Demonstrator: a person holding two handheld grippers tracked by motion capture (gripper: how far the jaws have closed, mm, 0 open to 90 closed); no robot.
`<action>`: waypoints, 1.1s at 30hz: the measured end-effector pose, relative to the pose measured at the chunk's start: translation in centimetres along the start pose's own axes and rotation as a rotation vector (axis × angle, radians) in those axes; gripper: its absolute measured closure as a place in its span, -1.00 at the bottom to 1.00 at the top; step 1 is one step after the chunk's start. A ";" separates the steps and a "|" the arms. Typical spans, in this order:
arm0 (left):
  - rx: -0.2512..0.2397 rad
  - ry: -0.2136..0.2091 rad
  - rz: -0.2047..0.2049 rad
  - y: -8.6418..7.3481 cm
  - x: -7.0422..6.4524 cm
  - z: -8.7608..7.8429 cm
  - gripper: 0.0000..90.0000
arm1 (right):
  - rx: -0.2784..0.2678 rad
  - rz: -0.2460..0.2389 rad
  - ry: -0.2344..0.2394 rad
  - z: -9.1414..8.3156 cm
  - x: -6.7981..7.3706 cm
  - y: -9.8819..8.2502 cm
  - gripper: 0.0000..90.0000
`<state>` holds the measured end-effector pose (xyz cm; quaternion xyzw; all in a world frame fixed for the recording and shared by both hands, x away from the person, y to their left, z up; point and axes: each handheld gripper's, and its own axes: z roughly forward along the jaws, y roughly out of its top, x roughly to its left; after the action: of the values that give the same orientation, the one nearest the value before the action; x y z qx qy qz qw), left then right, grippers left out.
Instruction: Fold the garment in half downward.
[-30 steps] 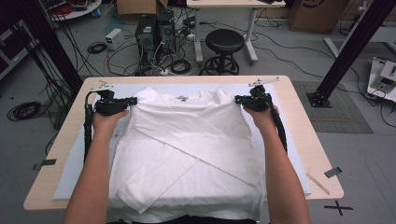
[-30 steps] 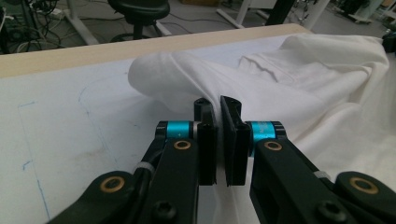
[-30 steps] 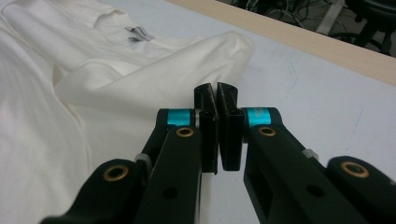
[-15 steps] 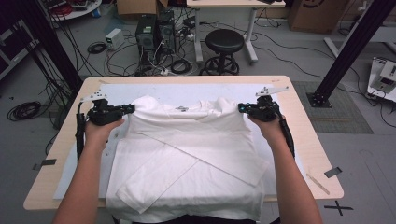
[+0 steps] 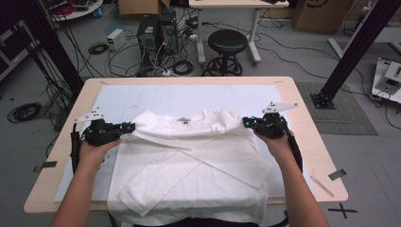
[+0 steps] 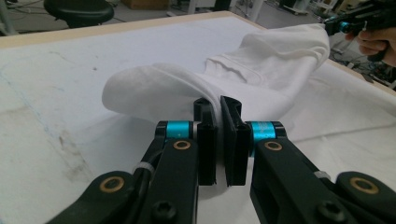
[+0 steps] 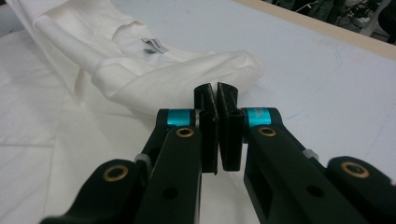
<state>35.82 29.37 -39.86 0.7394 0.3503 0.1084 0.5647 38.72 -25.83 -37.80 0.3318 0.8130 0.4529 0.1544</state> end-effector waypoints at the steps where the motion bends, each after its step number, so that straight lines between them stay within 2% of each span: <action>1: 0.002 -0.009 -0.002 -0.7 -0.4 -0.4 0.89 | 0.000 -0.007 0.006 -0.2 0.3 -0.2 0.97; 2: 0.007 -0.013 -0.006 -1.2 -0.5 -0.6 0.89 | -0.002 -0.022 0.014 -0.8 1.3 -0.9 0.97; 4: 0.014 -0.019 -0.007 -1.6 -0.7 -0.8 0.89 | -0.002 -0.027 0.017 -0.9 1.5 -1.0 0.97; 8: 0.049 -0.032 -0.032 -3.4 -1.0 -1.3 0.89 | 0.006 -0.047 0.029 -1.6 3.1 -2.8 0.97; 17: 0.108 -0.029 -0.053 -4.7 -1.4 -1.1 0.86 | 0.049 -0.034 0.045 -1.3 4.2 -5.8 0.97; 19: 0.120 -0.006 -0.067 -5.0 -1.4 -0.7 0.74 | 0.047 -0.022 0.052 -1.1 4.0 -6.1 0.91; 20: 0.120 0.002 -0.080 -4.8 -1.4 -0.6 0.57 | 0.046 -0.013 0.056 -1.1 3.9 -6.1 0.83; 21: 0.120 0.002 -0.080 -4.8 -1.4 -0.6 0.46 | 0.046 -0.013 0.056 -1.1 3.9 -6.1 0.83; 22: 0.098 -0.009 -0.090 -4.3 -1.4 -0.7 0.46 | 0.037 -0.015 0.056 -1.1 3.8 -6.1 0.73; 24: 0.072 -0.025 -0.087 -3.4 -1.5 -1.1 0.24 | 0.002 0.012 0.041 -1.7 3.4 -5.7 0.58; 25: 0.049 -0.022 -0.078 -2.9 -1.6 -1.4 0.09 | -0.020 0.016 0.003 -2.3 3.1 -5.3 0.49; 27: 0.034 -0.007 -0.067 -2.3 -1.6 -1.7 0.08 | -0.023 0.016 -0.008 -2.5 3.0 -5.3 0.47; 28: 0.032 0.003 -0.064 -2.1 -1.5 -1.9 0.02 | -0.025 0.027 -0.044 -2.8 2.5 -5.0 0.39; 31: -0.004 0.023 -0.081 -1.5 -0.8 -2.8 -0.08 | 0.000 0.042 -0.094 -2.9 1.7 -4.7 0.33; 33: -0.004 0.047 -0.089 -1.4 -0.2 -3.1 -0.11 | 0.017 0.055 -0.104 -2.5 1.3 -4.6 0.28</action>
<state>33.36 31.71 -40.05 0.7190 0.3958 0.1011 0.5622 34.55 -28.29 -40.25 0.3786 0.7982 0.4321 0.1812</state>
